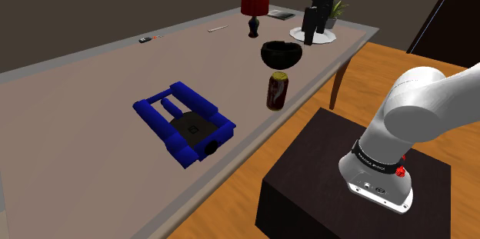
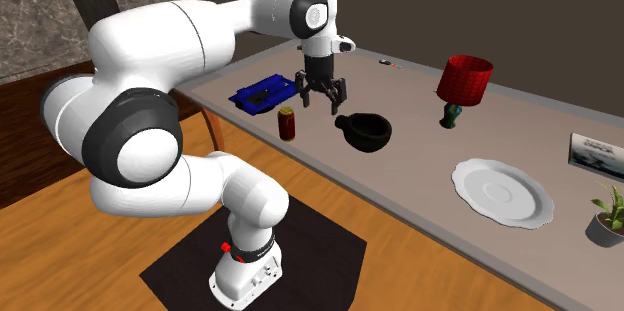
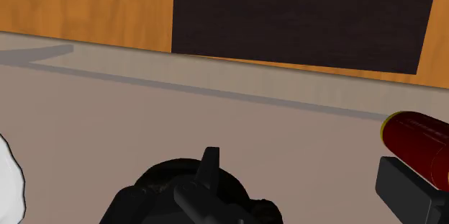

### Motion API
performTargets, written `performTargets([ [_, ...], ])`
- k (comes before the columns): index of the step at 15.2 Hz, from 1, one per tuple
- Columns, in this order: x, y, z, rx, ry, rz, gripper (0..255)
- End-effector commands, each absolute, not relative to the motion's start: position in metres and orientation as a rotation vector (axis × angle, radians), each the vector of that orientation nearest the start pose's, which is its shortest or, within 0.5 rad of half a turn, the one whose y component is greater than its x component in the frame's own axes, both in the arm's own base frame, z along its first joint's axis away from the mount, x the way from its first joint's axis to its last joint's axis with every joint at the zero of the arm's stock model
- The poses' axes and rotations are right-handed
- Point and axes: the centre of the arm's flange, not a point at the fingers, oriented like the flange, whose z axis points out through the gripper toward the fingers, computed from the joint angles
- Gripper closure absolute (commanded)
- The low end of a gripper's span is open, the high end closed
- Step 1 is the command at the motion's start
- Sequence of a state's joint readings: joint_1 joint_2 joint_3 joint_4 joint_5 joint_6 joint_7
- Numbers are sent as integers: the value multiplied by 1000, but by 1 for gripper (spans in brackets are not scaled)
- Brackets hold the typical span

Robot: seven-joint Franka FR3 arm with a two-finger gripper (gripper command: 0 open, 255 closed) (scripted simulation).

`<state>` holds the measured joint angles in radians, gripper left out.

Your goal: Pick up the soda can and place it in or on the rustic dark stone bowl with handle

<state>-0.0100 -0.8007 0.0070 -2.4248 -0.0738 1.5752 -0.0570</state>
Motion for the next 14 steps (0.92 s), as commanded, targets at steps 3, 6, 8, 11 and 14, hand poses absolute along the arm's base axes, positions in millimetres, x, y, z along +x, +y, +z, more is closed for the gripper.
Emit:
performTargets([
  [3,303,19,555,-3232,-98,70,0],
  [6,306,59,541,-3256,-116,50,0],
  [8,308,86,531,-3271,-127,37,0],
  [11,311,126,516,-3294,-145,17,0],
  [14,313,164,500,-3316,-162,-3,0],
])
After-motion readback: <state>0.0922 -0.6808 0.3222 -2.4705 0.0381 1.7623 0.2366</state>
